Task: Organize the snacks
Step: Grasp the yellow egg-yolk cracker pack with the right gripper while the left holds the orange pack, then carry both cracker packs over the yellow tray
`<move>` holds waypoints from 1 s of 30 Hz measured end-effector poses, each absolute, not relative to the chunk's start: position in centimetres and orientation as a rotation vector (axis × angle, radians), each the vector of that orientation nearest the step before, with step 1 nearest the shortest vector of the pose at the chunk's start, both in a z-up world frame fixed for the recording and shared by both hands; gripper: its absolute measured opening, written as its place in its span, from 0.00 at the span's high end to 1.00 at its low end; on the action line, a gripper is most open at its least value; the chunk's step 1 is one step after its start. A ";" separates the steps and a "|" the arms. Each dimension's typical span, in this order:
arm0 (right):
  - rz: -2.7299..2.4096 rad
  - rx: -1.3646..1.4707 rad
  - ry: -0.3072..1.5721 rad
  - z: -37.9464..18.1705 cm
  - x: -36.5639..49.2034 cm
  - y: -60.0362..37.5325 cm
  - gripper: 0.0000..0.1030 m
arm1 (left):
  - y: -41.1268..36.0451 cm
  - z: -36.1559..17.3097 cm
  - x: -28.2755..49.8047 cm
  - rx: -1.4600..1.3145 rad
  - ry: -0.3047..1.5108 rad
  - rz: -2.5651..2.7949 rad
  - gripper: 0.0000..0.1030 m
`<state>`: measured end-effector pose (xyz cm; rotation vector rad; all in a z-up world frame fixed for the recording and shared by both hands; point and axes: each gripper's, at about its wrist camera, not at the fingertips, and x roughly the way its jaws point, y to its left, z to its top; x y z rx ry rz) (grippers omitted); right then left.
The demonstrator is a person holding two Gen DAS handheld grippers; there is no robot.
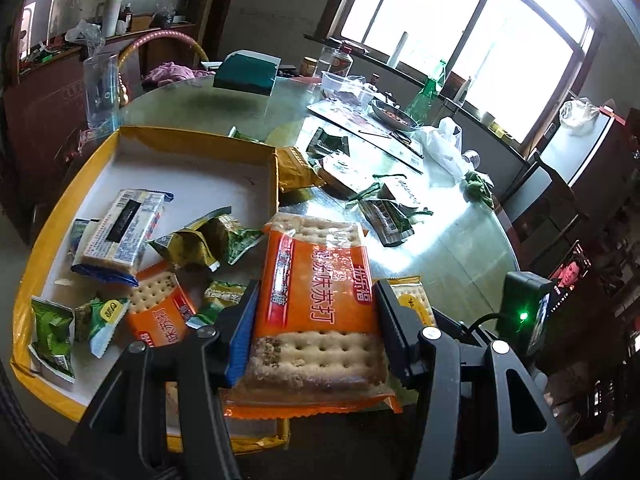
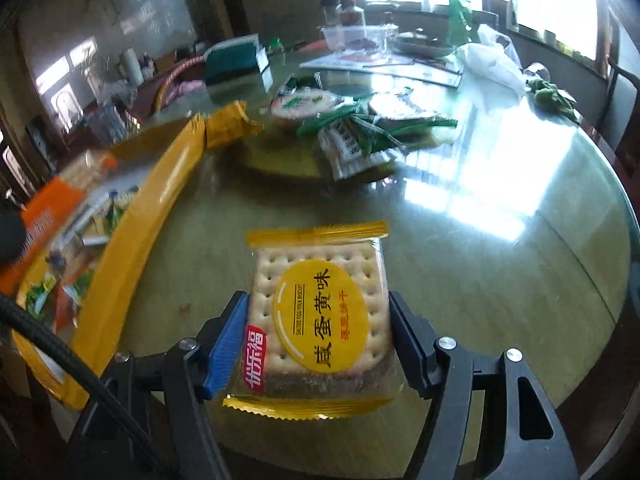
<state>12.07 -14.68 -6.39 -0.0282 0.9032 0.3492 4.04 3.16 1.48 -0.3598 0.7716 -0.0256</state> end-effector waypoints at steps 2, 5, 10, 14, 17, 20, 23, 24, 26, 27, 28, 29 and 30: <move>0.339 -0.052 0.893 -6.5 11.8 -14.4 0.34 | 3.0 1.5 4.0 -0.359 0.775 -0.028 0.45; 0.341 -0.067 0.889 -6.5 11.6 -14.4 0.34 | 2.9 1.6 4.0 -0.359 0.773 -0.032 0.45; 0.374 -0.003 0.894 -6.5 11.6 -15.2 0.34 | 2.9 1.6 4.1 -0.364 0.771 -0.042 0.45; 0.442 0.116 0.915 -6.3 11.9 -16.1 0.34 | 3.1 1.6 4.0 -0.375 0.766 -0.045 0.45; 0.472 0.180 0.913 -5.9 12.0 -16.5 0.34 | 3.4 1.6 4.0 -0.380 0.760 -0.041 0.45; 0.485 0.203 0.892 -5.3 11.9 -16.5 0.34 | 3.7 1.7 4.0 -0.384 0.759 -0.034 0.45; 0.505 0.218 0.872 -4.6 12.0 -16.3 0.34 | 3.9 1.7 3.9 -0.389 0.758 -0.030 0.45; 0.508 0.218 0.869 -4.4 12.0 -16.1 0.34 | 3.9 1.7 3.9 -0.389 0.757 -0.030 0.45; 0.517 0.219 0.862 -4.1 11.9 -15.9 0.34 | 4.0 1.7 3.9 -0.390 0.755 -0.030 0.45; 0.521 0.218 0.861 -4.0 11.9 -15.8 0.34 | 4.0 1.7 3.9 -0.391 0.755 -0.032 0.45; 0.526 0.217 0.862 -4.0 11.8 -15.7 0.34 | 4.0 1.7 3.9 -0.391 0.755 -0.032 0.45; 0.527 0.218 0.862 -3.9 11.8 -15.7 0.34 | 4.0 1.8 3.9 -0.393 0.754 -0.031 0.45; 0.529 0.219 0.861 -3.9 11.7 -15.7 0.34 | 4.0 1.8 3.9 -0.394 0.754 -0.030 0.45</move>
